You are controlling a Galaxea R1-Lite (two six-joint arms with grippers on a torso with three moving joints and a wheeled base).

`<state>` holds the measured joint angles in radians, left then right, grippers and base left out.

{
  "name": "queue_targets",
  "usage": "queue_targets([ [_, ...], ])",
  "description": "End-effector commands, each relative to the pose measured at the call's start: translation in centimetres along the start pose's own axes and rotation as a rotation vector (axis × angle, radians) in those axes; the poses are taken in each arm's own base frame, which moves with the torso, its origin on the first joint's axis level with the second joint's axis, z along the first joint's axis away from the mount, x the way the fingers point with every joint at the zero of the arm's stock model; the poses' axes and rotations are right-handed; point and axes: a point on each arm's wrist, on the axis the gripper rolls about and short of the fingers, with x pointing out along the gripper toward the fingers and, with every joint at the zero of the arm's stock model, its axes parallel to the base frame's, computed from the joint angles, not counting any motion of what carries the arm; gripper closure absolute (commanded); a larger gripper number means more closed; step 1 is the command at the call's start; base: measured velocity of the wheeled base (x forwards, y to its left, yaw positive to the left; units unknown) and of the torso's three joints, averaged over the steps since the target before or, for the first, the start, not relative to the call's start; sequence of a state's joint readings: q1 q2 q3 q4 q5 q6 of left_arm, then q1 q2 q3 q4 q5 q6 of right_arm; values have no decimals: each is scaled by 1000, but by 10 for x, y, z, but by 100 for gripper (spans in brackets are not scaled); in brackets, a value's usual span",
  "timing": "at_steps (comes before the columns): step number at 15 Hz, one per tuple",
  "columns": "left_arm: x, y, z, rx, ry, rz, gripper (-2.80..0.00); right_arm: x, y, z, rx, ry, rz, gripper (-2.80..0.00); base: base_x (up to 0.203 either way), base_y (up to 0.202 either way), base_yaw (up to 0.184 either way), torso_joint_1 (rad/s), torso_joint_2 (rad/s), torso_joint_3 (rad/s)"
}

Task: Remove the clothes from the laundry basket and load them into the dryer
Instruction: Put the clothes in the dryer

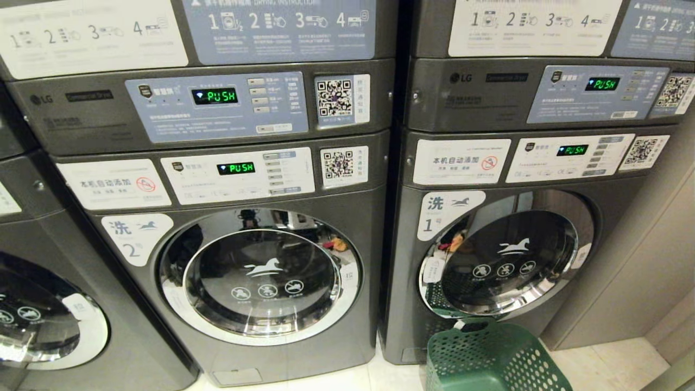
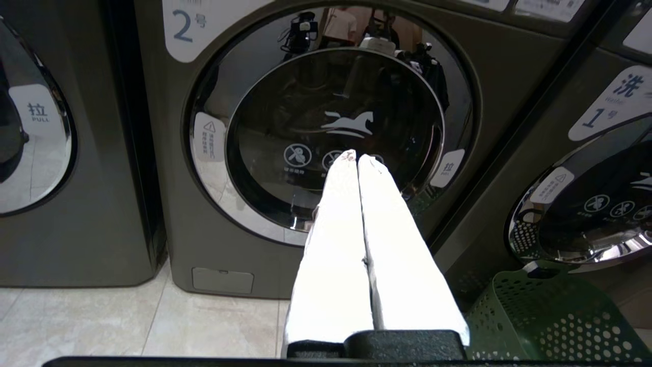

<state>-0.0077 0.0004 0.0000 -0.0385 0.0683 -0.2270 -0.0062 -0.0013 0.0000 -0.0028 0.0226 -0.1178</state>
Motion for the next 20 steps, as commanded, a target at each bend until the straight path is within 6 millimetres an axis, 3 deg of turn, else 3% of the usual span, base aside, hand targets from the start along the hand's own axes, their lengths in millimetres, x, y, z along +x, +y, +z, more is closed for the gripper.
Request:
queue_targets([
  [1,2,2,-8,0,29,6,0,1,0,-2,-2,7,1,0,0,0,0,202,-510,-331],
  [13,2,2,-8,0,26,7,0,1,0,-2,-2,7,1,0,0,0,0,238,-562,-327],
  [20,2,2,-8,0,27,7,0,1,0,-2,-2,7,1,0,0,0,0,174,-381,-211],
])
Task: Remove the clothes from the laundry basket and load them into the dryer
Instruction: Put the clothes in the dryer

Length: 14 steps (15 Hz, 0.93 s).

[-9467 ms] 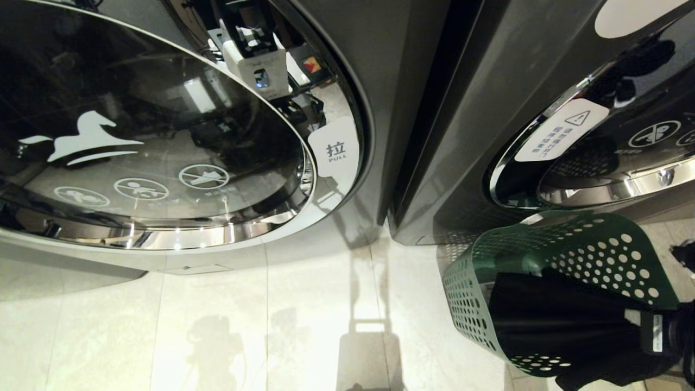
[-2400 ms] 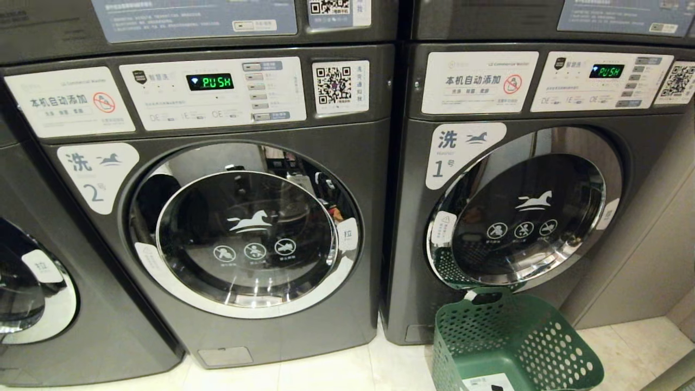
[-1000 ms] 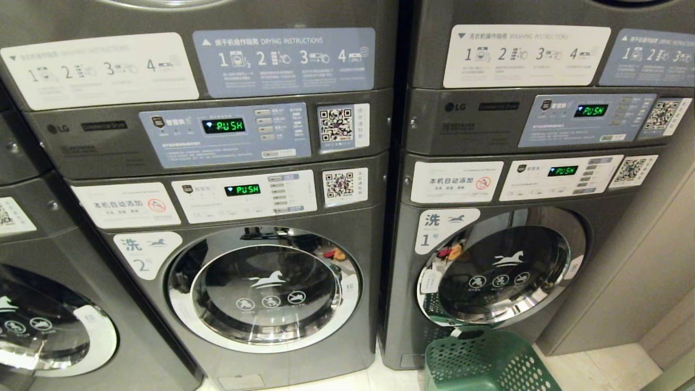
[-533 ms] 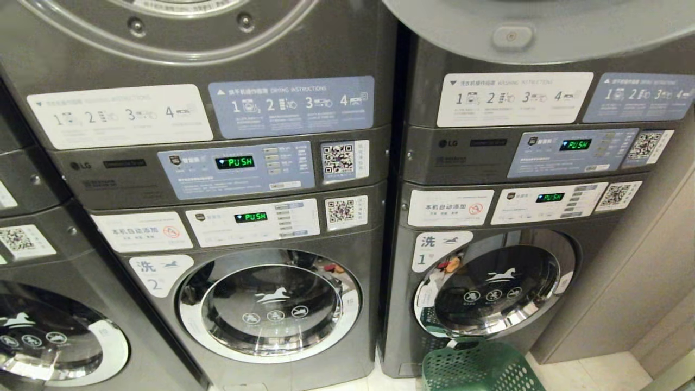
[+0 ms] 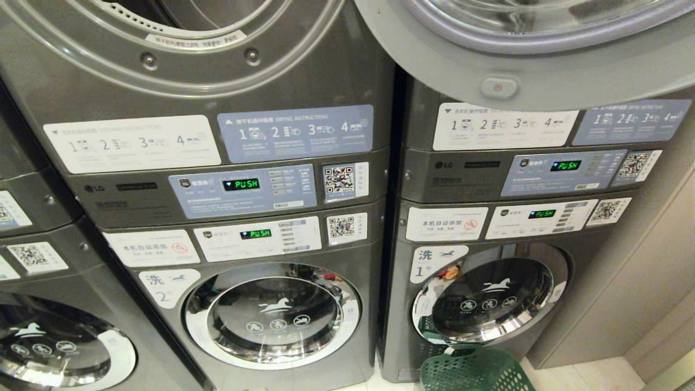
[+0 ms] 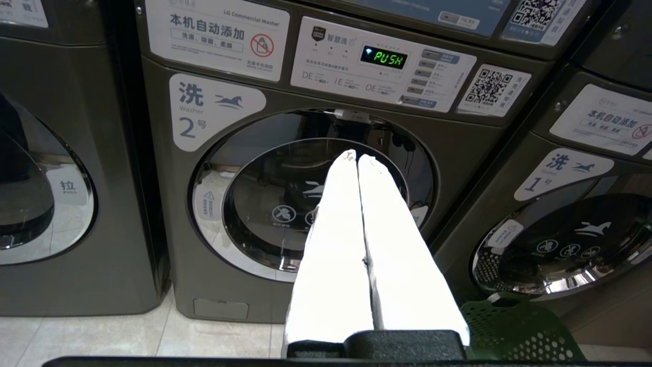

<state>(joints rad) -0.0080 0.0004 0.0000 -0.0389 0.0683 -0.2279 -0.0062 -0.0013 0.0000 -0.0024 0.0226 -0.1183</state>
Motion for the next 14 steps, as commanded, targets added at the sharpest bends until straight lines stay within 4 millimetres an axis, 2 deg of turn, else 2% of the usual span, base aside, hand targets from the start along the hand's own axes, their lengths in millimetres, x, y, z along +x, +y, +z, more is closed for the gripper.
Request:
queue_targets([
  [1,2,2,-8,0,27,7,0,1,0,-2,-1,7,1,0,0,0,0,163,-343,-184],
  [14,2,2,-8,1,27,7,0,0,0,-1,-1,7,1,0,0,0,0,151,-312,-165],
])
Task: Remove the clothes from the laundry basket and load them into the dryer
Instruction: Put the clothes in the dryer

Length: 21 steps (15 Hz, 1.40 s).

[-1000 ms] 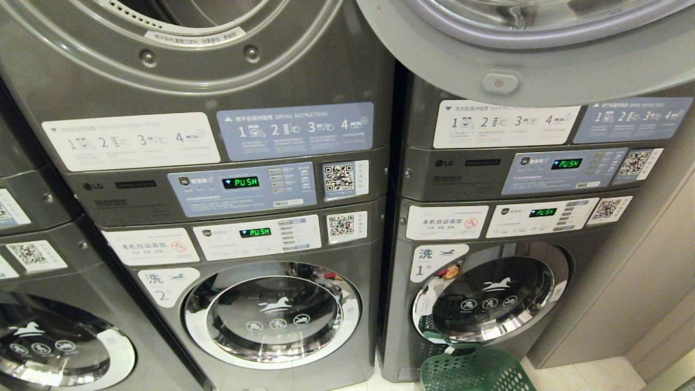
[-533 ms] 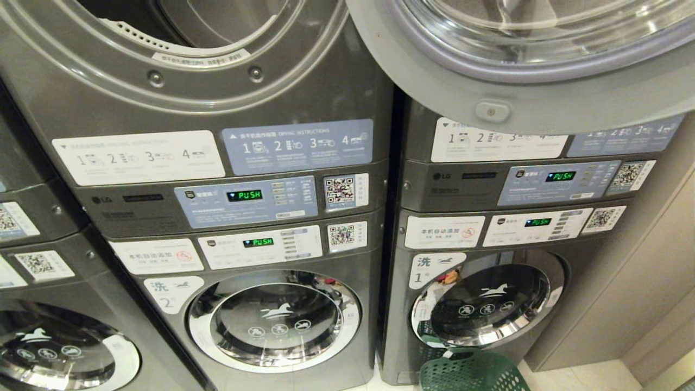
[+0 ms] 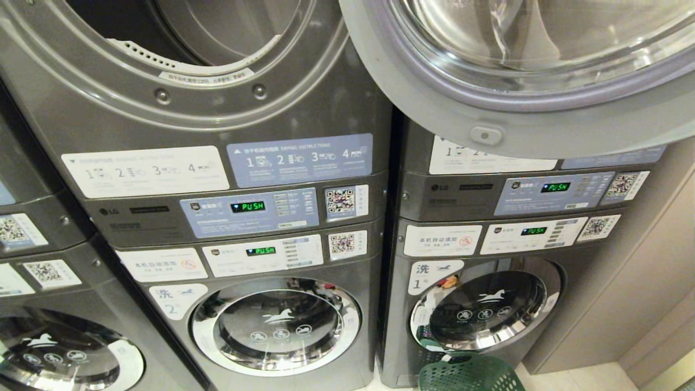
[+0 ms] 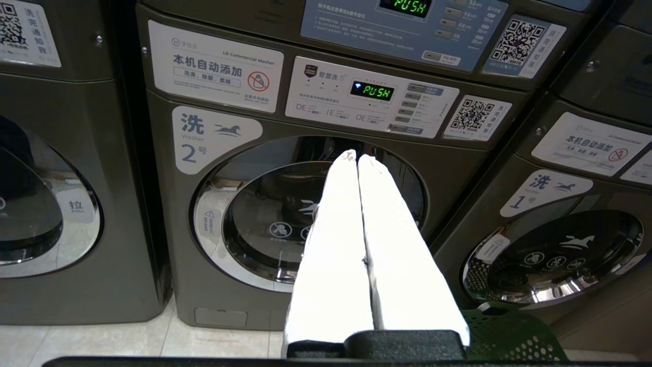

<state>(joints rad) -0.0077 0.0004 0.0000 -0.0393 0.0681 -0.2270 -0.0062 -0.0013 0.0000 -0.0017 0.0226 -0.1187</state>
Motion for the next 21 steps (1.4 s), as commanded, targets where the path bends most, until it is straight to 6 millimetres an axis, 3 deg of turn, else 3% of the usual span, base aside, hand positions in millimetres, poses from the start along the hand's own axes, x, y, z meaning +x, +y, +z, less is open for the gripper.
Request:
queue_targets([
  [1,2,2,-8,0,28,7,0,1,0,-2,-1,7,1,0,0,0,0,97,-205,-102],
  [21,2,2,-8,4,30,5,0,0,0,-1,-2,6,0,0,0,0,0,78,-152,-80],
])
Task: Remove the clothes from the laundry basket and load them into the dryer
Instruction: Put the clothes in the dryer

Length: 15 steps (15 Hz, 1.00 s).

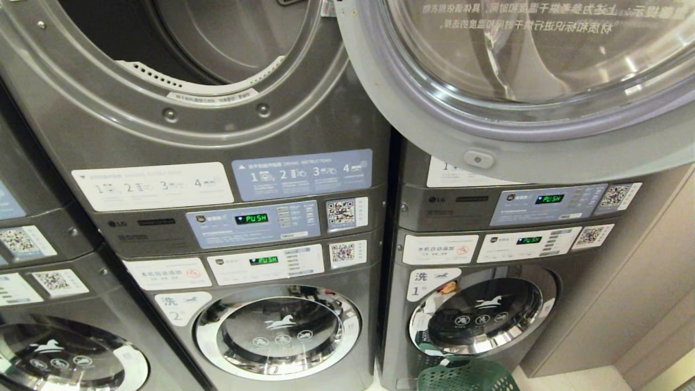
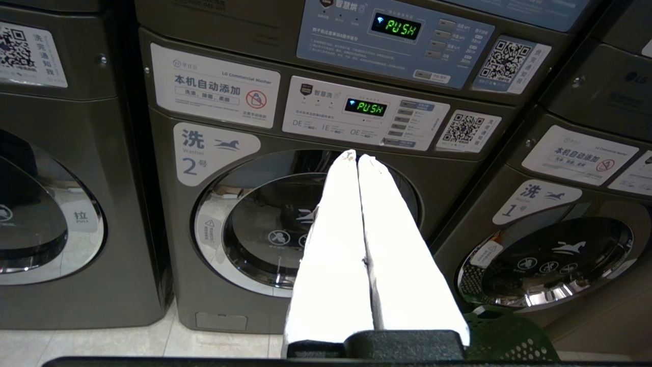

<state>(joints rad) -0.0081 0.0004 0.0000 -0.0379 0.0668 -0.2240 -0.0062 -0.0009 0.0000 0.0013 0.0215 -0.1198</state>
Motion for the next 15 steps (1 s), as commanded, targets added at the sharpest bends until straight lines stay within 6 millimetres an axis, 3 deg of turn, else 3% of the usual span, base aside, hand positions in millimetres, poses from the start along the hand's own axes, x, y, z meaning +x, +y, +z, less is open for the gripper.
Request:
queue_targets([
  [1,2,2,-8,0,27,7,0,0,0,0,-1,1,2,0,0,0,0,50,-104,-50],
  [15,2,2,-8,1,29,7,0,0,0,0,2,1,2,0,0,0,0,62,-127,-62],
])
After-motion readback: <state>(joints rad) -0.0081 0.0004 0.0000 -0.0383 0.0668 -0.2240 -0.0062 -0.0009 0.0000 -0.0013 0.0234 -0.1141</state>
